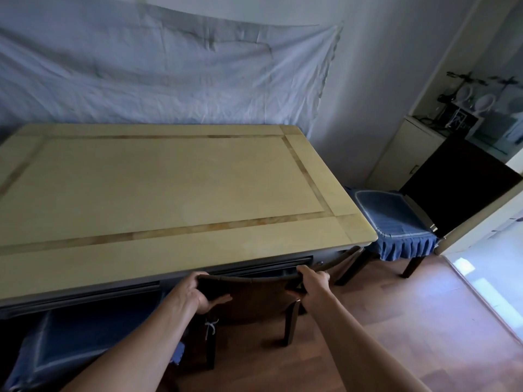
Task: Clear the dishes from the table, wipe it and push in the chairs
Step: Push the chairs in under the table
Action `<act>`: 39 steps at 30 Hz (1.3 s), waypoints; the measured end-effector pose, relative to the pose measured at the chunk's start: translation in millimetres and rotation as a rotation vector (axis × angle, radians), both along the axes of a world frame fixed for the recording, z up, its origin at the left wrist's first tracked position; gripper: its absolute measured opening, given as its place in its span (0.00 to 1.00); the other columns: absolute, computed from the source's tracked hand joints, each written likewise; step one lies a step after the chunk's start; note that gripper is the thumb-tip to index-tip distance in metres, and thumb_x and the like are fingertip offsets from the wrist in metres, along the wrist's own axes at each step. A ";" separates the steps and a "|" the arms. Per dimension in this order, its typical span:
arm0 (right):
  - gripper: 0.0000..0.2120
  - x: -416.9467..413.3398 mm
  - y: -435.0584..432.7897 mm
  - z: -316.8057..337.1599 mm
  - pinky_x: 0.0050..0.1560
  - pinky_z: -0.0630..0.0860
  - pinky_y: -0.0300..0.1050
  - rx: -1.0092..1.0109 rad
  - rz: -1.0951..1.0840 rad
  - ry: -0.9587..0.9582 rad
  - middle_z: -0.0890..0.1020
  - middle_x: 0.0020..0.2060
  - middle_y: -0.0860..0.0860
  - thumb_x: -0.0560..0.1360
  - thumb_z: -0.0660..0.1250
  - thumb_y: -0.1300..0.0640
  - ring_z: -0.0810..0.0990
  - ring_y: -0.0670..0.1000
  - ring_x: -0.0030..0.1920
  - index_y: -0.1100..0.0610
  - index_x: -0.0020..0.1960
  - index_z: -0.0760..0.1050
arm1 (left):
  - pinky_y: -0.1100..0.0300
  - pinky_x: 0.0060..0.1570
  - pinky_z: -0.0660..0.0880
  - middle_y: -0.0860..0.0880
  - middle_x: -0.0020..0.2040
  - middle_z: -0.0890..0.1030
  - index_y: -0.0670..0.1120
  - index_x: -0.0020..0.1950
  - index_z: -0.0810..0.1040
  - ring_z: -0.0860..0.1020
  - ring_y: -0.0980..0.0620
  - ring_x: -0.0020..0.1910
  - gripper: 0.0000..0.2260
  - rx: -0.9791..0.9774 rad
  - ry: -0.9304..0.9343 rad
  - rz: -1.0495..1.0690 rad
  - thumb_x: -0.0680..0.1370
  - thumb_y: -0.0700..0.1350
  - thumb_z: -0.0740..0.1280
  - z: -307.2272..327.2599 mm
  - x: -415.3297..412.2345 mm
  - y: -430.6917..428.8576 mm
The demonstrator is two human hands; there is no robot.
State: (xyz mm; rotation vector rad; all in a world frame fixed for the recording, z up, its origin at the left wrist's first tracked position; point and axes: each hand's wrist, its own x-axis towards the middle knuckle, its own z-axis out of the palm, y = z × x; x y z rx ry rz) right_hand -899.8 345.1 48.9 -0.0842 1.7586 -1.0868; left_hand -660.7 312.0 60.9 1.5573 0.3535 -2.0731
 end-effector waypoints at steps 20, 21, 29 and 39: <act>0.32 -5.2 -44.0 -1.3 0.47 0.80 0.62 0.003 -0.032 -0.035 0.67 0.63 0.60 0.76 0.68 0.55 0.74 0.63 0.58 0.54 0.72 0.53 | 0.44 0.62 0.72 0.28 0.69 0.63 0.34 0.72 0.60 0.67 0.29 0.66 0.29 -0.005 0.114 0.074 0.74 0.42 0.64 -15.6 1.7 -40.7; 0.32 -5.2 -44.8 -2.0 0.46 0.81 0.62 0.006 -0.033 -0.039 0.68 0.64 0.60 0.75 0.68 0.55 0.74 0.63 0.58 0.54 0.72 0.53 | 0.44 0.62 0.72 0.28 0.69 0.64 0.34 0.71 0.61 0.68 0.29 0.65 0.28 -0.008 0.107 0.075 0.74 0.43 0.65 -17.3 1.4 -41.0; 0.38 -25.5 -35.7 -14.5 0.42 0.82 0.55 -0.158 0.062 -0.117 0.72 0.63 0.58 0.72 0.71 0.46 0.77 0.59 0.56 0.55 0.74 0.57 | 0.42 0.60 0.73 0.31 0.68 0.68 0.38 0.70 0.65 0.69 0.30 0.65 0.24 -0.088 0.046 0.138 0.78 0.49 0.62 -26.4 -11.8 -32.3; 0.22 -61.6 60.9 48.9 0.55 0.74 0.57 -0.381 -0.166 -0.226 0.68 0.63 0.61 0.80 0.58 0.47 0.75 0.65 0.56 0.58 0.69 0.62 | 0.49 0.72 0.56 0.39 0.74 0.63 0.38 0.74 0.57 0.61 0.41 0.73 0.24 -0.524 0.126 -0.202 0.83 0.49 0.43 49.6 -146.4 48.3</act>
